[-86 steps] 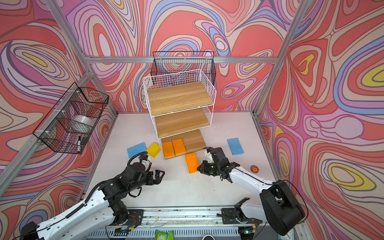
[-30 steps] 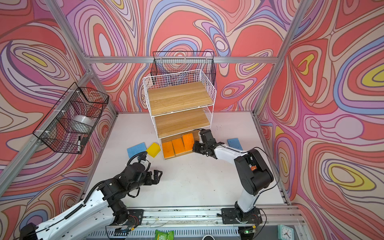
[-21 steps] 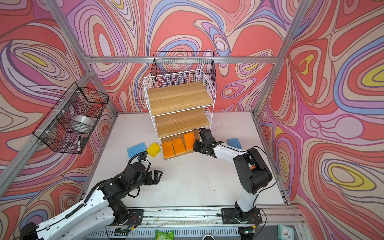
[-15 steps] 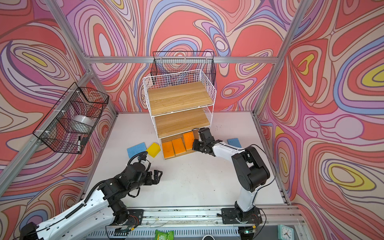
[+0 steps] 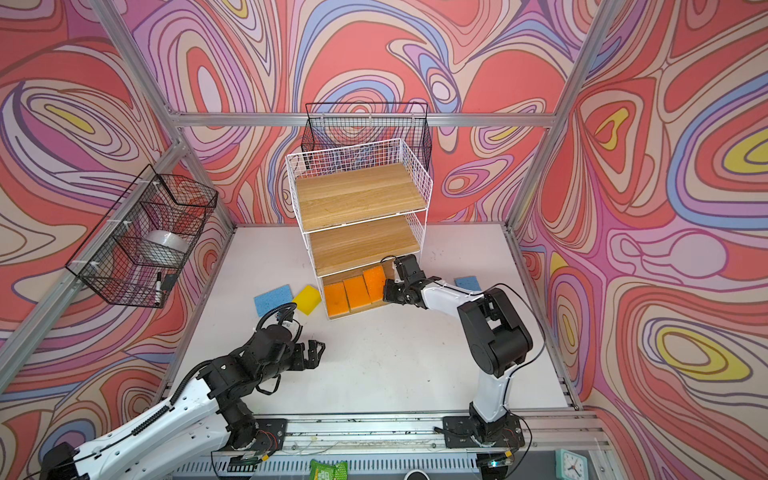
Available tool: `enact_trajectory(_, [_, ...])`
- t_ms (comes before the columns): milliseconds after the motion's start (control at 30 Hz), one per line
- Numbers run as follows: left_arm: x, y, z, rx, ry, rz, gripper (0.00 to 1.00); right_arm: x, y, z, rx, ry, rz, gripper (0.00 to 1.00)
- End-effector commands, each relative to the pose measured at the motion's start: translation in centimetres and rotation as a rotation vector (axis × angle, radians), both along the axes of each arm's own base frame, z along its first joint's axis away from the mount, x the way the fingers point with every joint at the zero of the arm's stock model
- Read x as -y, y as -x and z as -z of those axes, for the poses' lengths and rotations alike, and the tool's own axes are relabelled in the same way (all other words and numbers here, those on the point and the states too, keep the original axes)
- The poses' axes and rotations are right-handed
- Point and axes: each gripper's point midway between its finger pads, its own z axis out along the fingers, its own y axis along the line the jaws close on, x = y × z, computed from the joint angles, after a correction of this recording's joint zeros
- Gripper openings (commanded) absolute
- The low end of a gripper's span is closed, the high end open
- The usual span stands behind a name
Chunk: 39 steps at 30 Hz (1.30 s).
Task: Place and organize the cleaning sponges onto the shelf
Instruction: 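Push the sponge against the other two sponges and open the right gripper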
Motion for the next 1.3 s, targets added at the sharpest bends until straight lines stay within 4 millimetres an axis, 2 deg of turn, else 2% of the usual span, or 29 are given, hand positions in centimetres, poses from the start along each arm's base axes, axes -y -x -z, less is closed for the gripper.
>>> enact_trajectory(0, [0.1, -0.4, -1.0, 0.023, 0.006, 0.0, 1.0, -0.4, -0.1, 0.7, -0.026, 0.009, -0.029, 0.0])
enact_trajectory(233, [0.0, -0.5, -1.4, 0.029, 0.007, -0.001, 1.0, -0.2, -0.1, 0.8, -0.033, 0.02, -0.019, 0.07])
enact_trajectory(600, [0.2, -0.6, -1.4, 0.027, 0.006, -0.001, 1.0, 0.4, 0.0, 0.0, -0.028, 0.019, 0.024, 0.04])
enact_trajectory(767, [0.2, -0.7, -1.4, 0.028, 0.009, -0.001, 1.0, 0.5, 0.0, 0.3, -0.048, 0.025, 0.034, 0.04])
enact_trajectory(833, [0.3, -0.7, -1.5, 0.03, 0.011, -0.001, 1.0, 0.6, 0.0, -0.2, -0.034, 0.019, 0.041, 0.08])
enact_trajectory(1000, [0.4, -0.8, -1.3, 0.028, 0.005, 0.004, 1.0, 0.4, 0.1, -0.7, -0.018, 0.0, 0.036, 0.27])
enact_trajectory(1033, [0.7, -1.2, -2.3, 0.043, 0.016, 0.006, 1.0, 0.3, 0.1, -0.7, -0.017, -0.008, 0.03, 0.29])
enact_trajectory(1267, [0.7, -1.4, -3.1, 0.056, 0.017, 0.004, 1.0, -0.1, 0.1, -0.7, -0.014, -0.028, 0.017, 0.36])
